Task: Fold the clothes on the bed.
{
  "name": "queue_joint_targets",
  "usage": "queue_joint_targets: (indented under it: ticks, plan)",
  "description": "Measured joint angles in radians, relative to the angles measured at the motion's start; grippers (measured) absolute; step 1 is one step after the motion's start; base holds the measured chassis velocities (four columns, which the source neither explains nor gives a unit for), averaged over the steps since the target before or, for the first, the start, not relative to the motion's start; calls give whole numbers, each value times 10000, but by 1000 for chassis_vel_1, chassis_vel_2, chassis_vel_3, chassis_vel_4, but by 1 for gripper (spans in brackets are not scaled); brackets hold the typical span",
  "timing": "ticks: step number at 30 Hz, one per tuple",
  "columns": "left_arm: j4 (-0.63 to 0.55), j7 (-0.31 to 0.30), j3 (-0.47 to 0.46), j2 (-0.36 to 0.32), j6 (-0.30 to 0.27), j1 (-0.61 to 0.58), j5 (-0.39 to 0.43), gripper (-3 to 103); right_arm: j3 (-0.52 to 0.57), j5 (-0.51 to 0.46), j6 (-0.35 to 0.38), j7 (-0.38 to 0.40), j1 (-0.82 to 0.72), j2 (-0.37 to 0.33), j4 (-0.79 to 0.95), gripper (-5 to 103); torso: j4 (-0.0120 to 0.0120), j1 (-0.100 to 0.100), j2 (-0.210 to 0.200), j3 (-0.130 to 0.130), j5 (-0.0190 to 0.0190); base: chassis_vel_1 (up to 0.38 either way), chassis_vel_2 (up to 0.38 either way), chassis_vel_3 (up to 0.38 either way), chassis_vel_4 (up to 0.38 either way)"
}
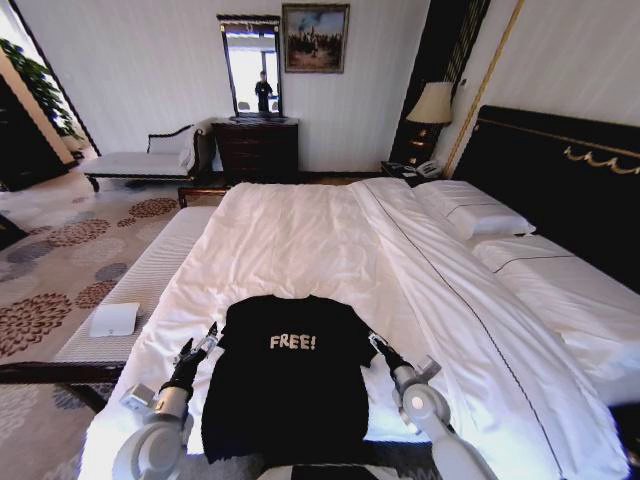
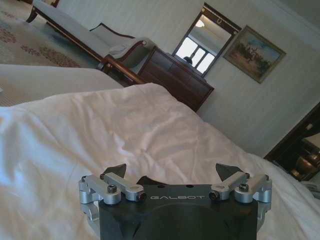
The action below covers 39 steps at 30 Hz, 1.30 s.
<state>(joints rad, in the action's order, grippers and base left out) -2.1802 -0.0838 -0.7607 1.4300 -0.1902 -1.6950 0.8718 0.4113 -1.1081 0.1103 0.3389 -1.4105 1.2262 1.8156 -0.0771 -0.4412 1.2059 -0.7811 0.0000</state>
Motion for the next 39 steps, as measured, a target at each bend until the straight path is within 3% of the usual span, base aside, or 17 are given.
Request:
queue_joint_targets:
  ticks: [12,26,35,39]
  plan:
    - [-529,-88,40,89,-26,-240,-26,100,160,64,-134,24,-291,191,76,101,0,0,0,0,-1,0,0,0,0]
    - [-1246,-104,29,95,-22,-621,-126,100,134,266,-320,-61,-236,368,-366,50,0,0,0,0,0,0,0,0,0]
    - [-1297,-105,80,75,-45,-575,-116,100,208,343,-404,-168,-155,411,-687,54,0,0,0,0,0,0,0,0,0]
    - [-1272,-109,85,50,-50,-533,-79,100,268,353,-439,-195,-145,436,-782,48,0,0,0,0,0,0,0,0,0]
